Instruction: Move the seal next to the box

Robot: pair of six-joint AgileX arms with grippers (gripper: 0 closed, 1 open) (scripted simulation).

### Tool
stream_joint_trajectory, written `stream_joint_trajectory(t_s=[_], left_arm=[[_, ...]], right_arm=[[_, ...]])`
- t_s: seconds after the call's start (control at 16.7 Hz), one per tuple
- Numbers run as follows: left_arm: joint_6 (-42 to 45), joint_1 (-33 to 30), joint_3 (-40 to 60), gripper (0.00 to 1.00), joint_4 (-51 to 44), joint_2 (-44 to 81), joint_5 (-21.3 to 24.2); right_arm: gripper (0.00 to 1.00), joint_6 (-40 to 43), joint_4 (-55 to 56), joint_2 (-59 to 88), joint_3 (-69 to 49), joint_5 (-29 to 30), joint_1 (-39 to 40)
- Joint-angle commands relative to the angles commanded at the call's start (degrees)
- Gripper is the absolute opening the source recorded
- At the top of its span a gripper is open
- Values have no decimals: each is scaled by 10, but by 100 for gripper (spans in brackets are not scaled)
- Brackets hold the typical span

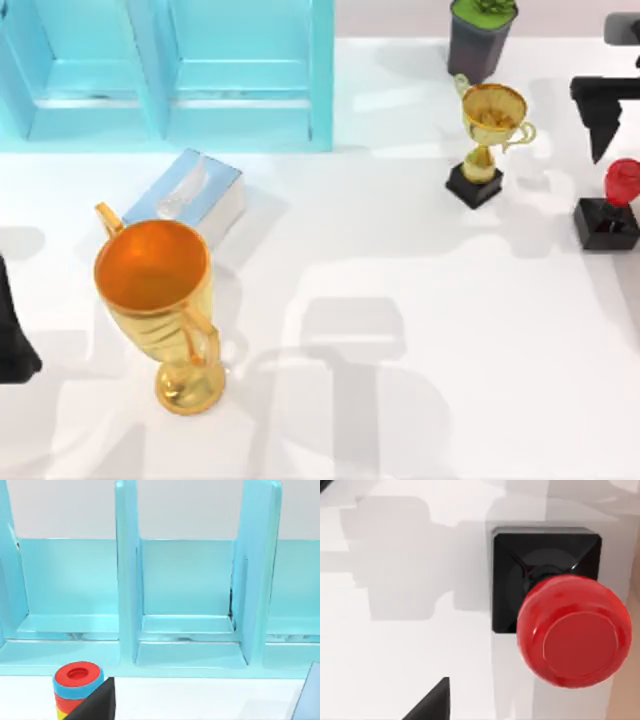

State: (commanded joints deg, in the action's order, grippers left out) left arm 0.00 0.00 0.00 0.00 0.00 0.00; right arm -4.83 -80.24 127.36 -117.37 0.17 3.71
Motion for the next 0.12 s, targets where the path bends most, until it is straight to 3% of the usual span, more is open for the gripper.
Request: stream_joint_trajectory(t_s=[0.12], left_arm=[[0,0,0,100,0,0,0]], right_arm=[[100,0,0,0,0,0,0]])
